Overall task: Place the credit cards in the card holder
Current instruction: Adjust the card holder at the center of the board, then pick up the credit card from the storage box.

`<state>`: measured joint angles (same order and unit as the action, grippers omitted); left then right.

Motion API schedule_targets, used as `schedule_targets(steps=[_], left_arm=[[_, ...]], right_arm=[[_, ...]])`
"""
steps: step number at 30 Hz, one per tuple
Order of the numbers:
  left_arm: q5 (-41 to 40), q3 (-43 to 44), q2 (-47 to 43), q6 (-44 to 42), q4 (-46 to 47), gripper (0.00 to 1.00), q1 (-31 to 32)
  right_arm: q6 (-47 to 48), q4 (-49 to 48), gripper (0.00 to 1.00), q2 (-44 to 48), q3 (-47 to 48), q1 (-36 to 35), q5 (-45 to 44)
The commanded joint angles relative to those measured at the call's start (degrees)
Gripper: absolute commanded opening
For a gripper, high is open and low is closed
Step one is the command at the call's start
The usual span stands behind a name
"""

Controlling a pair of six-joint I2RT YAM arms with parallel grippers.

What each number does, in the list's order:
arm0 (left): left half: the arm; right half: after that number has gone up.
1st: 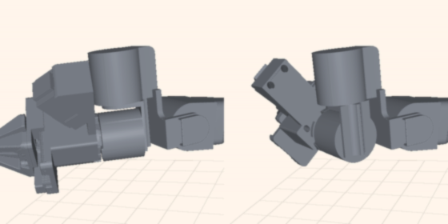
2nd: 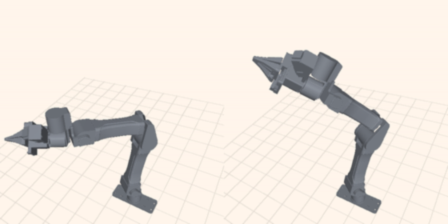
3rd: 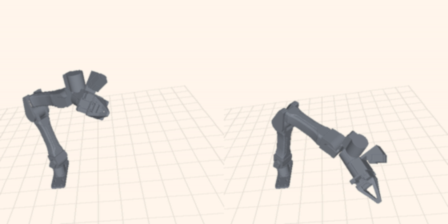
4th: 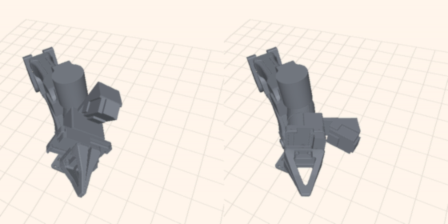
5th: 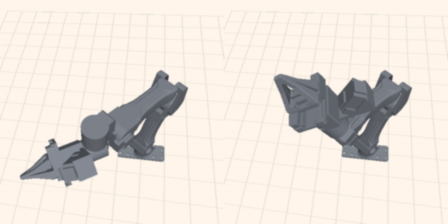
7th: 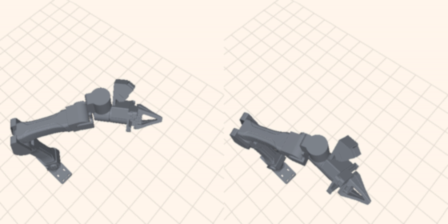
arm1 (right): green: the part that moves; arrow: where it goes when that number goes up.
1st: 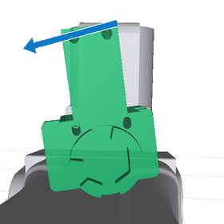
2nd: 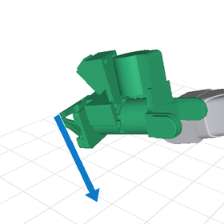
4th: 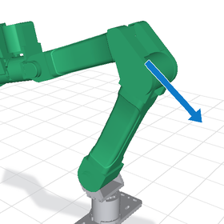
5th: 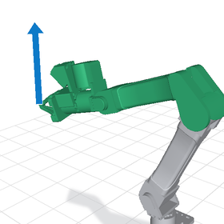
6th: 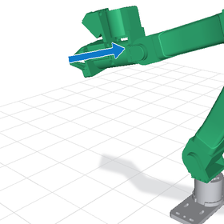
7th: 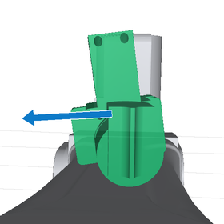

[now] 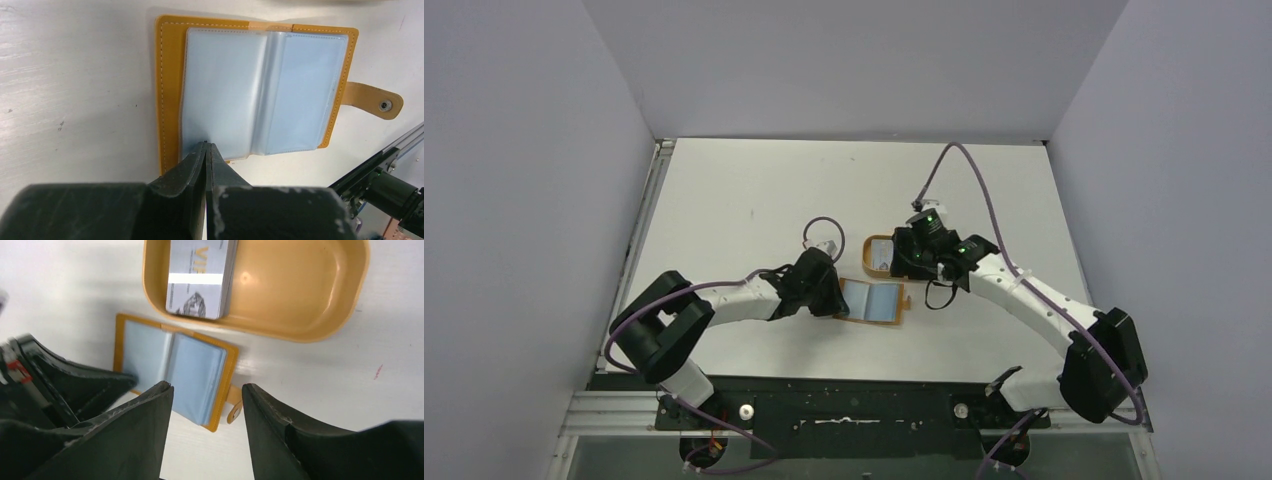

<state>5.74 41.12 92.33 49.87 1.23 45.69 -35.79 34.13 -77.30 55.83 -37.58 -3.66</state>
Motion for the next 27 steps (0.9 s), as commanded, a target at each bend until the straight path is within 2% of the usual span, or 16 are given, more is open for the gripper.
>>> schedule_targets(steps=[1, 5, 12, 17, 27], left_arm=[[-1.95, 0.55, -2.50, 0.05, -1.12, 0.00, 0.61], [-2.05, 1.82, -2.60, -0.17, -2.94, 0.00, 1.00], [-2.28, 3.84, -2.86, -1.23, -5.44, 0.00, 1.38], [-2.68, 4.21, -4.10, -1.69, -6.45, 0.00, 1.50], [-3.41, 4.74, -5.50, -2.32, -7.93, 0.00, 1.62]], right_arm=[[-3.67, -8.43, 0.55, 1.99, -0.74, 6.45, 6.70], [-7.92, -17.26, 0.58, -0.97, -3.05, 11.23, 10.30], [-10.23, -24.74, 0.61, -10.37, -0.95, 12.66, 11.58], [-9.85, -25.57, 0.59, -15.57, 1.05, 12.90, 12.12], [-9.06, -26.50, 0.53, -18.94, 0.77, 14.17, 13.91]])
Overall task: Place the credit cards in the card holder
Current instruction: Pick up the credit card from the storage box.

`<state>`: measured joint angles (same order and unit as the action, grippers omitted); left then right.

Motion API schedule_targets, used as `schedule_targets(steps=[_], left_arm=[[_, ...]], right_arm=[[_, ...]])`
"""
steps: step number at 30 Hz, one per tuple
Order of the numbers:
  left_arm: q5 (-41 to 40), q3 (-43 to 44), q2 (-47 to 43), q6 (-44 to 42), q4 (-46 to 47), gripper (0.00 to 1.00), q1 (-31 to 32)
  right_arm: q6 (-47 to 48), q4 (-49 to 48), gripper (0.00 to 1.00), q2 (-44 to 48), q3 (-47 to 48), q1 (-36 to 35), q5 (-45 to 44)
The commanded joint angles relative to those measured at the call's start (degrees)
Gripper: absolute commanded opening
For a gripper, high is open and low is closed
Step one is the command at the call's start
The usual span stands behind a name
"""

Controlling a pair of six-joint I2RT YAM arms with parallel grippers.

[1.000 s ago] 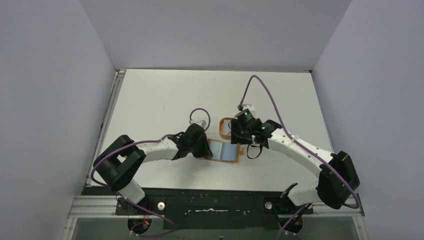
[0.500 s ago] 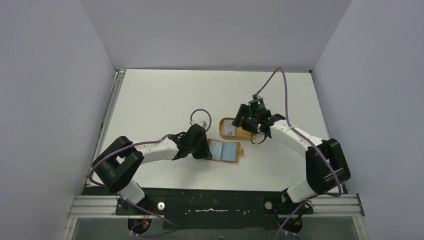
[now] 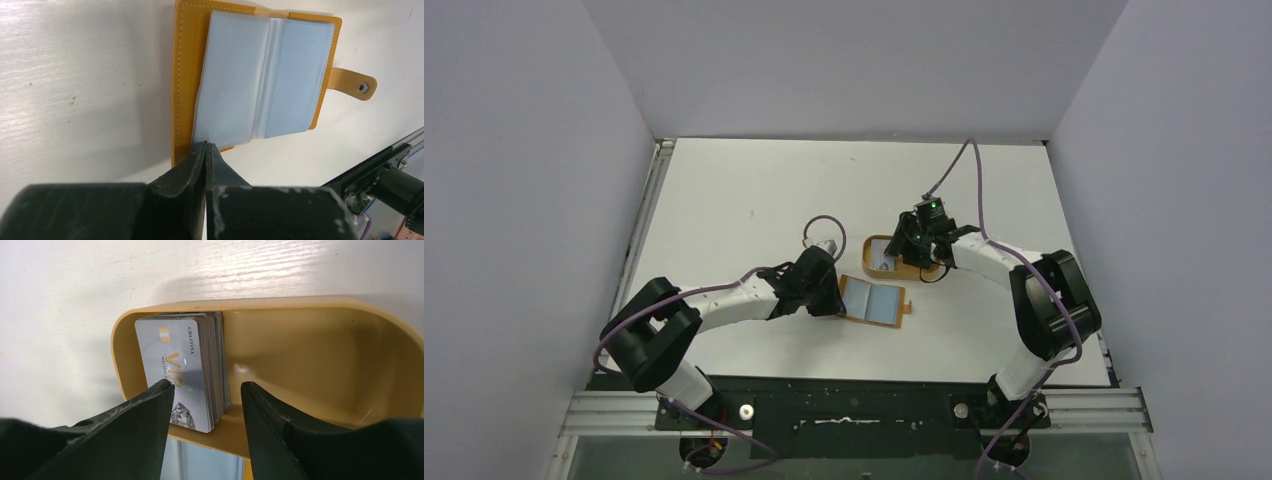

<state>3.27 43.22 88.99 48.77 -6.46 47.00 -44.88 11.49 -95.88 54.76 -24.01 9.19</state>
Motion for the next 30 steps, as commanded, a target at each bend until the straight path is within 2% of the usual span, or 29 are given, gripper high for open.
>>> schedule_targets(steps=[1, 14, 17, 23, 30], left_arm=[[-0.97, 2.72, -2.11, -1.29, -0.30, 0.00, 0.26], [-1.09, 3.45, -1.34, -1.40, -0.97, 0.00, 0.29], [-1.20, 3.37, -1.43, -1.36, -0.99, 0.00, 0.31], [-1.07, 3.36, -1.36, -1.23, -0.74, 0.00, 0.27], [-1.02, 3.18, -1.22, -1.05, -0.58, 0.00, 0.30]], right_arm=[[0.17, -3.84, 0.52, -0.66, 1.84, 0.68, 1.20], [-0.70, -6.93, 0.39, 0.68, -2.14, 3.62, 4.20], [-0.45, -8.90, 0.41, 1.79, -3.26, 4.11, 5.62], [-0.29, -11.04, 0.53, 2.27, -3.71, 4.26, 8.70], [0.39, -9.72, 0.52, -0.49, -1.63, 4.15, 10.23]])
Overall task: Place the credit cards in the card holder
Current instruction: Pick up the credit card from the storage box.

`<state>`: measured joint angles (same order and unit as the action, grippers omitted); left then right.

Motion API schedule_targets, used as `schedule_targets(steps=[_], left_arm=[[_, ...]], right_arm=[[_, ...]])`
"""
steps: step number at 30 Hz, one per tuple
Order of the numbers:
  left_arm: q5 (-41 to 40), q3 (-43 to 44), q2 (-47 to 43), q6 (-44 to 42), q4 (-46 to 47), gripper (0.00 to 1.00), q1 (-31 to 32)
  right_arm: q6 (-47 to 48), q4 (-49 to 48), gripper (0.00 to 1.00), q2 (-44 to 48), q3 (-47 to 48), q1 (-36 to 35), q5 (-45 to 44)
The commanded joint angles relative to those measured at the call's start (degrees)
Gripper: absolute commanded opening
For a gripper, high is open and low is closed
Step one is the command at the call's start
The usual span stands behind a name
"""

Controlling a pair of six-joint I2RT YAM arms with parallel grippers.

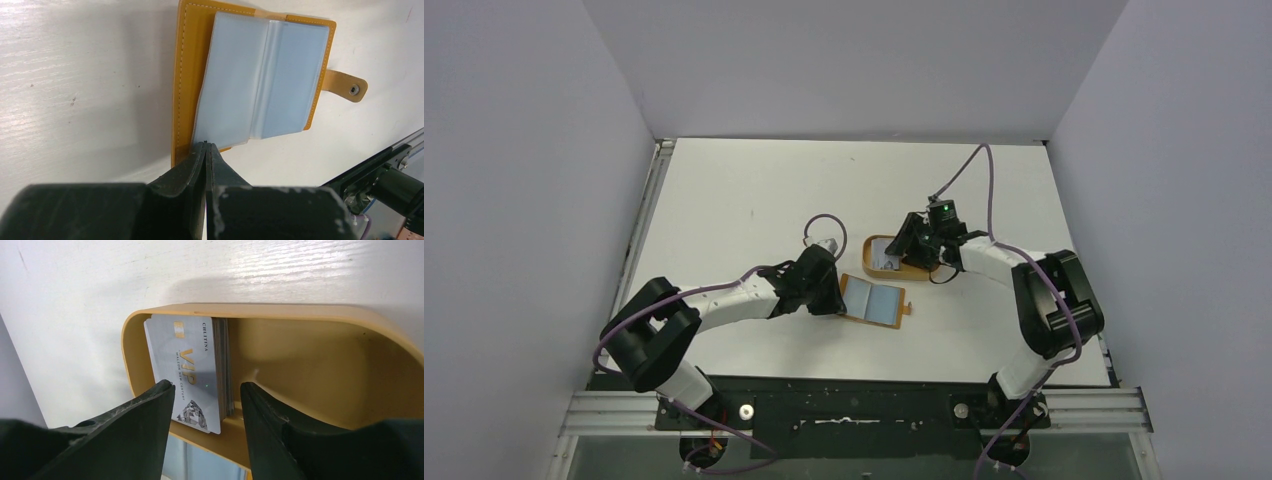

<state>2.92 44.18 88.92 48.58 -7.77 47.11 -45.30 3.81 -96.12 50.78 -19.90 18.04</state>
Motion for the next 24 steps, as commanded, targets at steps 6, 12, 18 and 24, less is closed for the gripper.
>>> schedule_targets(steps=[6, 12, 18, 24], left_arm=[[-0.58, 2.13, -1.11, -0.69, 0.66, 0.00, 0.13], [-0.68, 1.97, -1.21, -0.68, 0.68, 0.00, 0.12], [-0.72, 1.96, -1.13, -0.59, 0.66, 0.00, 0.18], [-0.55, 2.04, -1.02, -0.59, 0.74, 0.00, 0.25]], right_arm=[[0.94, 0.13, 0.40, -1.29, 2.55, 0.04, 0.50], [0.66, -0.27, 0.32, -0.21, 0.94, 0.55, -0.37], [0.21, -1.02, 0.27, 1.63, -0.79, 1.34, -0.39], [0.38, -1.09, 0.25, 2.78, -2.10, 1.97, -0.29]])
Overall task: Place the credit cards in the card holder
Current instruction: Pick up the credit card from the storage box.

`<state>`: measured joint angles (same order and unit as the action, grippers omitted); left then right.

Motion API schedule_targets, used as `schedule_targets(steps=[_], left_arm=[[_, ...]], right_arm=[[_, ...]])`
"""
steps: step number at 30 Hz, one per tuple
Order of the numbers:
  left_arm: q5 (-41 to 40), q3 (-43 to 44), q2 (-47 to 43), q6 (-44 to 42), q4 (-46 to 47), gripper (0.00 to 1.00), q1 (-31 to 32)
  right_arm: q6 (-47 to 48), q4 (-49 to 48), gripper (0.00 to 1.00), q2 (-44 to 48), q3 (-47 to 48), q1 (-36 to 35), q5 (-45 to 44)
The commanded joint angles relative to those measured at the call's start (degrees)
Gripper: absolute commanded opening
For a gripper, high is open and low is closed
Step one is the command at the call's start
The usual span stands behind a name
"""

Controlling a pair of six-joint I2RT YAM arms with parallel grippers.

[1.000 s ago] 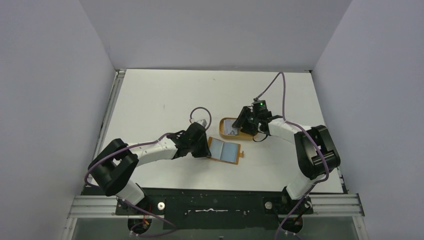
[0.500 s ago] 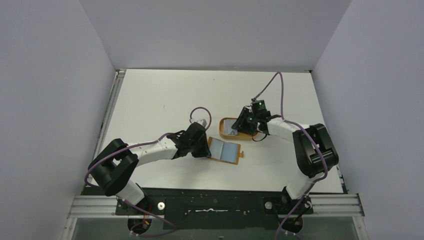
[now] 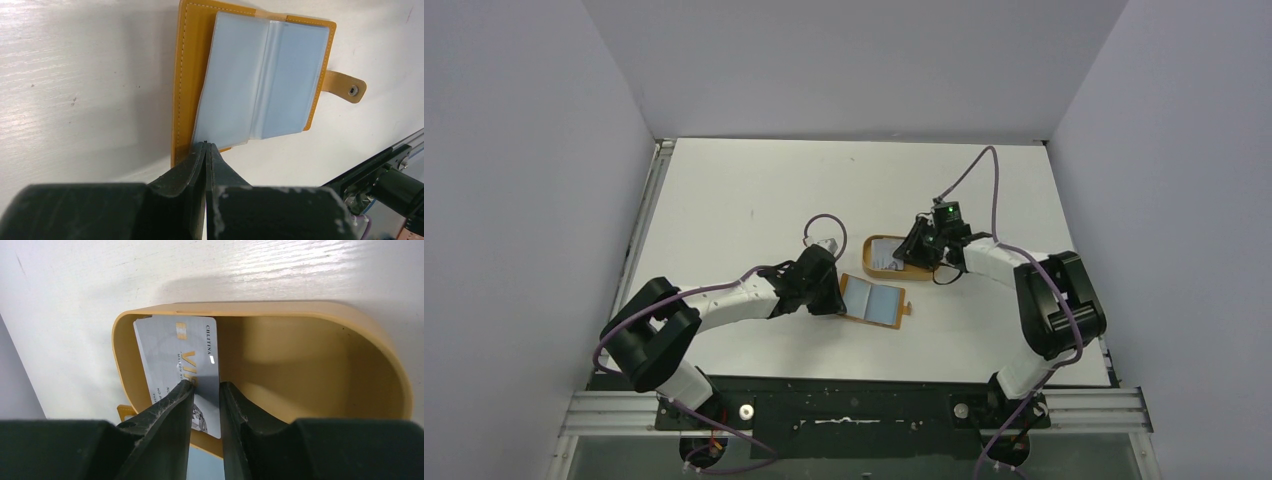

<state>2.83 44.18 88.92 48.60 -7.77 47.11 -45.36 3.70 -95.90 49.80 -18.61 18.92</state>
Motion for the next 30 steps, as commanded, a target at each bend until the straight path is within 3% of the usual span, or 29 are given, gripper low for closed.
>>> schedule_targets(steps=[1, 10, 18, 24, 30], left_arm=[[-0.52, 2.05, -0.96, -0.61, 0.74, 0.00, 0.20], [-0.59, 1.81, -1.27, -0.52, 0.80, 0.00, 0.23], [-0.76, 1.52, -1.64, -0.52, 1.00, 0.00, 0.17], [-1.15, 1.42, -2.70, -0.69, 0.37, 0.00, 0.15], [-1.88, 2.16, -4.87, -1.18, -1.38, 0.00, 0.16]], right_arm=[[0.37, -1.05, 0.25, 2.73, -1.31, 0.73, -1.12], [0.44, -0.01, 0.18, 5.98, -2.68, 1.12, -2.48], [0.49, 1.57, 0.00, 8.63, -2.86, 1.13, -2.09], [-3.14, 6.10, 0.00, 13.20, -1.52, 1.17, -1.97], [-11.44, 18.46, 0.00, 19.64, 3.68, 0.83, -2.40]])
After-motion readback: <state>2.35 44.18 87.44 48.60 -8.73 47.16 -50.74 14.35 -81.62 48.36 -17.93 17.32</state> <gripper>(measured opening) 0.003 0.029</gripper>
